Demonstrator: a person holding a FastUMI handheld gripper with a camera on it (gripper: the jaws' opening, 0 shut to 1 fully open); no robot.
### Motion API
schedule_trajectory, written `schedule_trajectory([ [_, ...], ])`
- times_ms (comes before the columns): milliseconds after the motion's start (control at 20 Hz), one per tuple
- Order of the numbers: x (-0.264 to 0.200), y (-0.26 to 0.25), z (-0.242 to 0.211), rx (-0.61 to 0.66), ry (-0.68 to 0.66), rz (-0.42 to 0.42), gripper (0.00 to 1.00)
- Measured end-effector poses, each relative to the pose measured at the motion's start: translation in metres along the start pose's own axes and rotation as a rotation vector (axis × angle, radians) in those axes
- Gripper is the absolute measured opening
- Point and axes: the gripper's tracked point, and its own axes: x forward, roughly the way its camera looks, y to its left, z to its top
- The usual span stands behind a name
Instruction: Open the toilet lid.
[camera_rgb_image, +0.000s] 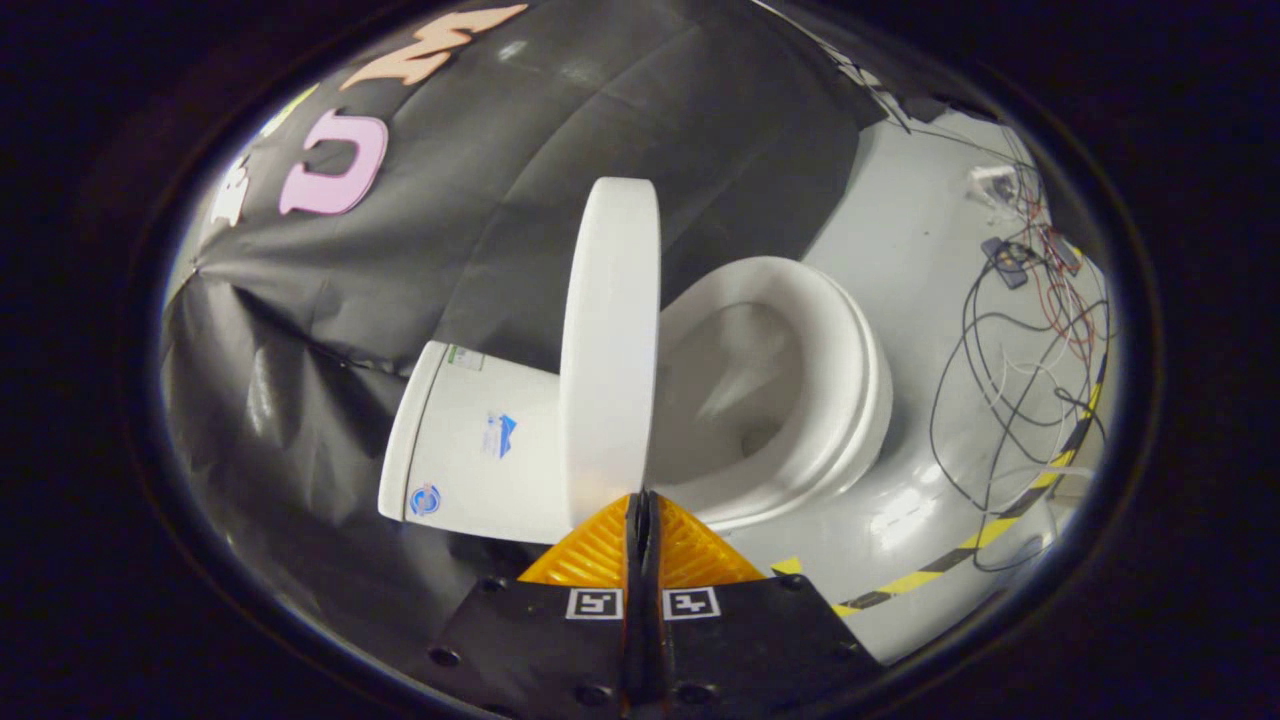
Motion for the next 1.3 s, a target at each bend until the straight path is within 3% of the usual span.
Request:
schedule_trajectory([
  [500, -0.005, 0.038, 0.005, -0.05, -0.024, 0.046, 0.0],
  [1300, -0.006, 0.085, 0.008, -0.208, -0.1, -0.015, 0.01],
])
